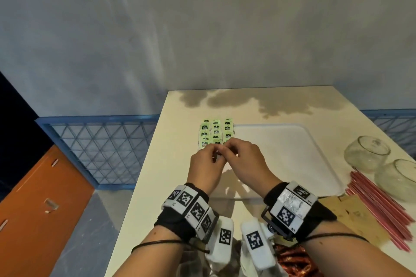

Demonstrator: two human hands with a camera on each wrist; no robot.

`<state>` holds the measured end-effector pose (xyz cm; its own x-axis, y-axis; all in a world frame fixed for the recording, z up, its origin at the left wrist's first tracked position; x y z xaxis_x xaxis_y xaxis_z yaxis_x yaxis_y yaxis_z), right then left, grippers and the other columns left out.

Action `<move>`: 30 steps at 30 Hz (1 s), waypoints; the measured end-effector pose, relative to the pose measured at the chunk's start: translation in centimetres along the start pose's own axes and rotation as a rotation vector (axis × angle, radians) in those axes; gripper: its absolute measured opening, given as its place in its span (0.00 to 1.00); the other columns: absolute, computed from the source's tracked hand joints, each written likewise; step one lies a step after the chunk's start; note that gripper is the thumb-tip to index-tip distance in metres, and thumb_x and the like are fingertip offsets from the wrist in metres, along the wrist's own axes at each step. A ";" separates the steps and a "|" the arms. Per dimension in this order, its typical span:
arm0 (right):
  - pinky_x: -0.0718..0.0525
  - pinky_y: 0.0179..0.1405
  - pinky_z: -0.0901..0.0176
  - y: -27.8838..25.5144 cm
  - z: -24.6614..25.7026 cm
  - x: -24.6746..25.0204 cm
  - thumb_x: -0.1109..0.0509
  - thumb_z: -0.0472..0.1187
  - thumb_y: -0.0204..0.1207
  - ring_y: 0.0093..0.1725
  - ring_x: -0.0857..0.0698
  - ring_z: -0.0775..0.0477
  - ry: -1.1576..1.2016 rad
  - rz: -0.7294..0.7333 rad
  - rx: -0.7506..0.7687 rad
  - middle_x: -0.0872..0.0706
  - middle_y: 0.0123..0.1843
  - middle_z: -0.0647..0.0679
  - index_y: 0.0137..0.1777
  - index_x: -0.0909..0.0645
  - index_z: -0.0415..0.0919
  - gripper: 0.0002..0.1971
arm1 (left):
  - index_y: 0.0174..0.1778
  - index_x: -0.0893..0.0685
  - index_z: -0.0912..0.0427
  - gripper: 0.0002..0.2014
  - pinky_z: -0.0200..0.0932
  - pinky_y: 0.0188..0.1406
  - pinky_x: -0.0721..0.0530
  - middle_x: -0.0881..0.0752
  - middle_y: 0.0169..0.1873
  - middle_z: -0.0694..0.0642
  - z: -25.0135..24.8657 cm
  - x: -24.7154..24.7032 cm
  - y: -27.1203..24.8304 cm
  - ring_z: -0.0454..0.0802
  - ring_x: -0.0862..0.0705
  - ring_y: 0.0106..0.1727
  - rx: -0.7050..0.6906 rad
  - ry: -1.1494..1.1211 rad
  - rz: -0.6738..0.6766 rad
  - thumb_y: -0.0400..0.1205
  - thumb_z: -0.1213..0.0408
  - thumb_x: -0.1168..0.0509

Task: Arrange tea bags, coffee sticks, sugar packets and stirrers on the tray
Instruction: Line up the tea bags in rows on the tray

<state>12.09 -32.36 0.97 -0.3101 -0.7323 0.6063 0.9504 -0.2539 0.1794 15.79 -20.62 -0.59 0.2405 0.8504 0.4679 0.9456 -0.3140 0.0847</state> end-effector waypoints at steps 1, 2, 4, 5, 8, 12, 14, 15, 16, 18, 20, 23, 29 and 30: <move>0.17 0.44 0.55 0.0 0.0 0.1 0.33 0.51 0.82 0.43 0.14 0.53 0.018 0.005 0.000 0.10 0.41 0.54 0.47 0.12 0.47 0.11 | 0.56 0.11 0.58 0.10 0.49 0.53 0.12 0.08 0.45 0.53 0.2 -0.1 0.2 0.50 0.10 0.47 0.016 -0.071 0.009 0.83 0.65 0.35; 0.17 0.44 0.57 0.0 -0.2 0.2 0.33 0.50 0.82 0.44 0.13 0.54 0.041 0.001 -0.001 0.10 0.41 0.55 0.47 0.12 0.47 0.10 | 0.56 0.11 0.58 0.11 0.53 0.52 0.10 0.08 0.45 0.55 0.5 -0.3 0.3 0.50 0.09 0.47 0.044 -0.139 0.021 0.84 0.66 0.37; 0.18 0.43 0.60 0.1 -0.6 0.7 0.29 0.47 0.80 0.43 0.14 0.56 0.095 -0.036 -0.018 0.10 0.41 0.56 0.47 0.12 0.48 0.06 | 0.56 0.12 0.61 0.10 0.55 0.52 0.10 0.08 0.46 0.58 0.9 -0.6 0.6 0.51 0.09 0.48 0.101 -0.225 0.025 0.85 0.66 0.38; 0.19 0.41 0.60 0.2 -1.0 0.9 0.27 0.45 0.78 0.41 0.14 0.55 0.133 -0.058 -0.046 0.11 0.41 0.56 0.47 0.13 0.48 0.03 | 0.56 0.13 0.62 0.10 0.54 0.52 0.10 0.09 0.46 0.60 1.2 -0.7 0.8 0.52 0.09 0.48 0.128 -0.261 0.017 0.86 0.66 0.38; 0.17 0.42 0.55 0.9 -2.3 1.1 0.23 0.46 0.75 0.41 0.13 0.48 0.224 -0.075 -0.142 0.11 0.45 0.54 0.51 0.16 0.49 0.08 | 0.51 0.14 0.63 0.07 0.52 0.49 0.11 0.09 0.45 0.62 1.7 -0.9 1.3 0.55 0.09 0.50 0.187 -0.349 0.013 0.86 0.67 0.38; 0.16 0.41 0.55 1.7 -3.5 0.9 0.24 0.41 0.76 0.36 0.13 0.50 0.249 -0.013 -0.184 0.10 0.40 0.48 0.45 0.14 0.42 0.04 | 0.48 0.14 0.60 0.05 0.48 0.46 0.13 0.09 0.42 0.58 2.5 -1.1 1.8 0.55 0.09 0.50 0.220 -0.337 0.084 0.84 0.67 0.35; 0.18 0.35 0.59 2.0 -4.5 0.6 0.24 0.39 0.77 0.33 0.14 0.50 0.235 0.102 -0.218 0.11 0.36 0.46 0.44 0.14 0.38 0.05 | 0.44 0.13 0.57 0.02 0.53 0.50 0.12 0.09 0.41 0.56 3.3 -0.7 2.1 0.55 0.10 0.48 0.202 -0.209 0.123 0.80 0.67 0.31; 0.18 0.34 0.59 2.2 -5.3 0.4 0.24 0.38 0.77 0.32 0.15 0.51 0.208 0.181 -0.247 0.12 0.34 0.46 0.43 0.14 0.36 0.05 | 0.43 0.13 0.54 0.04 0.53 0.52 0.12 0.09 0.41 0.54 3.9 -0.4 2.4 0.54 0.10 0.47 0.191 -0.132 0.141 0.78 0.68 0.29; 0.18 0.32 0.59 2.4 -6.1 0.2 0.25 0.37 0.77 0.31 0.16 0.51 0.172 0.254 -0.279 0.12 0.32 0.47 0.43 0.13 0.36 0.05 | 0.43 0.12 0.52 0.06 0.52 0.54 0.12 0.08 0.41 0.52 4.3 0.0 2.7 0.51 0.10 0.46 0.172 -0.047 0.155 0.76 0.69 0.28; 0.18 0.30 0.60 2.9 -7.7 0.1 0.25 0.36 0.78 0.29 0.17 0.50 0.126 0.308 -0.331 0.13 0.30 0.45 0.40 0.13 0.36 0.06 | 0.44 0.11 0.49 0.07 0.48 0.54 0.13 0.09 0.42 0.47 4.9 0.9 3.4 0.46 0.11 0.47 0.125 0.154 0.155 0.75 0.67 0.28; 0.20 0.29 0.61 3.8 -8.9 0.3 0.26 0.35 0.78 0.27 0.19 0.49 0.118 0.263 -0.353 0.15 0.29 0.43 0.40 0.14 0.33 0.06 | 0.46 0.12 0.48 0.08 0.46 0.51 0.14 0.10 0.43 0.43 4.9 1.7 4.2 0.45 0.13 0.47 0.099 0.278 0.131 0.75 0.65 0.28; 0.20 0.26 0.61 5.1 -9.3 0.3 0.26 0.35 0.78 0.24 0.21 0.49 0.101 0.164 -0.352 0.15 0.28 0.43 0.41 0.15 0.32 0.07 | 0.51 0.14 0.48 0.11 0.47 0.52 0.16 0.13 0.49 0.46 4.6 2.0 5.9 0.48 0.15 0.49 0.089 0.365 0.110 0.74 0.64 0.26; 0.12 0.35 0.49 7.1 -8.5 -0.6 0.26 0.37 0.78 0.25 0.18 0.45 0.057 0.074 -0.316 0.15 0.27 0.41 0.39 0.16 0.36 0.07 | 0.52 0.15 0.45 0.14 0.45 0.46 0.19 0.21 0.51 0.51 3.5 -0.5 8.0 0.52 0.18 0.51 -0.001 0.560 0.236 0.72 0.61 0.23; 0.11 0.38 0.49 7.3 -8.6 -0.7 0.26 0.37 0.77 0.26 0.17 0.45 0.032 0.056 -0.310 0.14 0.28 0.42 0.40 0.16 0.38 0.06 | 0.54 0.15 0.44 0.15 0.46 0.48 0.18 0.21 0.51 0.52 3.4 -1.0 8.2 0.53 0.18 0.52 -0.008 0.581 0.257 0.72 0.60 0.22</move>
<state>19.05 -39.12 -4.79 -0.2623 -0.7687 0.5834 0.9155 -0.3894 -0.1014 24.07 -22.60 -3.38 0.2989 0.3802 0.8753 0.8714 -0.4827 -0.0879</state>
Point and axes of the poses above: each hand's wrist, its own y-axis towards the middle knuckle, its own x-axis out of the back of the hand, z = x × y, the point moved 5 cm from there along y, towards the middle knuckle
